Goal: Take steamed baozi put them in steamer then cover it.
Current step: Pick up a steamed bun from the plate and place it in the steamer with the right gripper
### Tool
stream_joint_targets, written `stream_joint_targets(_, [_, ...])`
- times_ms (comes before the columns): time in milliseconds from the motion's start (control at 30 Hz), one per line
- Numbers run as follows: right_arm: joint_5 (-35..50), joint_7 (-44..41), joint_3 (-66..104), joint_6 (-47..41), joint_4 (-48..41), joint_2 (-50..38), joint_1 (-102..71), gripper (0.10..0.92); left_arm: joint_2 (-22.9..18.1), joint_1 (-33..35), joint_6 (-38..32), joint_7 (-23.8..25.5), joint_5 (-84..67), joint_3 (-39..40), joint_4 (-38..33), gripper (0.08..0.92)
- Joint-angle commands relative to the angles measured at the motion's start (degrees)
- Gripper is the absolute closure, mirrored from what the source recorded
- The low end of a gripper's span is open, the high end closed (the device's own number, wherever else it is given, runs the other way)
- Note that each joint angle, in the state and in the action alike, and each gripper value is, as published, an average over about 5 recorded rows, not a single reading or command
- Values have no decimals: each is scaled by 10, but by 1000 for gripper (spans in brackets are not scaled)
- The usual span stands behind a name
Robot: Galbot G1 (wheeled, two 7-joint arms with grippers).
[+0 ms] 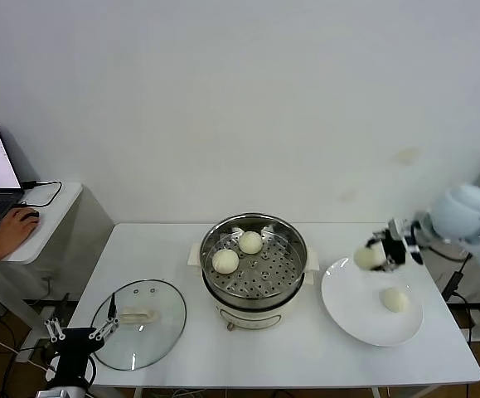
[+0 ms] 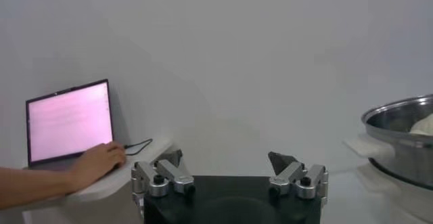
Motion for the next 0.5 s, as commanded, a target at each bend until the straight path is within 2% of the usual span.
stream_joint_targets(33, [69, 14, -120, 0, 8, 88, 196, 431, 0, 0, 0, 0, -1, -1, 0, 177])
stream_joint_targets(333, [87, 41, -171, 37, 29, 210, 172, 425, -9, -1, -1, 0, 2, -8, 10, 177])
stream_joint_targets(500, [70, 55, -201, 99, 14, 253, 142, 423, -14, 1, -4, 0, 6, -17, 9, 177])
